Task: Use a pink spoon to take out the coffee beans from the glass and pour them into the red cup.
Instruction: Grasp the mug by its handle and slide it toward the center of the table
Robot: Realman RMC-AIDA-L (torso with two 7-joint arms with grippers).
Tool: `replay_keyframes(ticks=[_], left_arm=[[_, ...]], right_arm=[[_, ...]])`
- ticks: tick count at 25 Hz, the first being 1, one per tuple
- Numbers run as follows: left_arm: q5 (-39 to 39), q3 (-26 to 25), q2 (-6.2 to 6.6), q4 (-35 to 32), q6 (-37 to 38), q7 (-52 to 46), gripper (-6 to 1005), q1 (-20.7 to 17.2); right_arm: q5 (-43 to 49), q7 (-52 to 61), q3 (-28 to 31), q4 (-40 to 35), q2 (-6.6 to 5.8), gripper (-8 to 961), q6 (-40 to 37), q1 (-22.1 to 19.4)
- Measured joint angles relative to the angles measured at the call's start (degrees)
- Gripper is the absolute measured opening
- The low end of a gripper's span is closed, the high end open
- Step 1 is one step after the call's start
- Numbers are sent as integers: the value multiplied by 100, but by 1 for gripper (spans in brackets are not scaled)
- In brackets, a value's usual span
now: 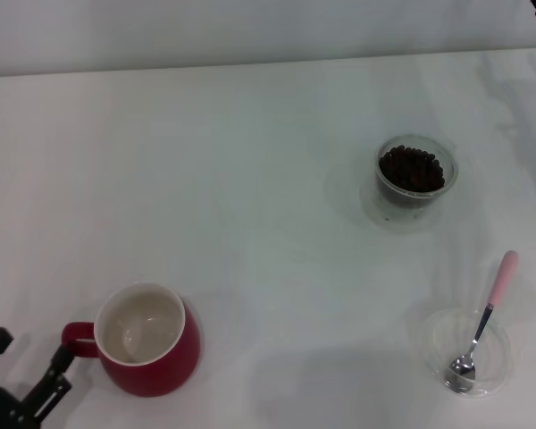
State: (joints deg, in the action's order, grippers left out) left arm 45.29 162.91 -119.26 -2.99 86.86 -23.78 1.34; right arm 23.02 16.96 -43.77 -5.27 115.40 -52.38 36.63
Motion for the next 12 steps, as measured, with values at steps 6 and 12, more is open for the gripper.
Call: replay_keyframes(ticks=[6,12], left_arm=[[-163,4,0,-18,-356,-92,888,267],[-168,2,-7,-25,-475,-118,888,320]], right_arm=[[0,0,0,0,0,802,0,-12],[1,0,0,0,0,800,-1,-28]])
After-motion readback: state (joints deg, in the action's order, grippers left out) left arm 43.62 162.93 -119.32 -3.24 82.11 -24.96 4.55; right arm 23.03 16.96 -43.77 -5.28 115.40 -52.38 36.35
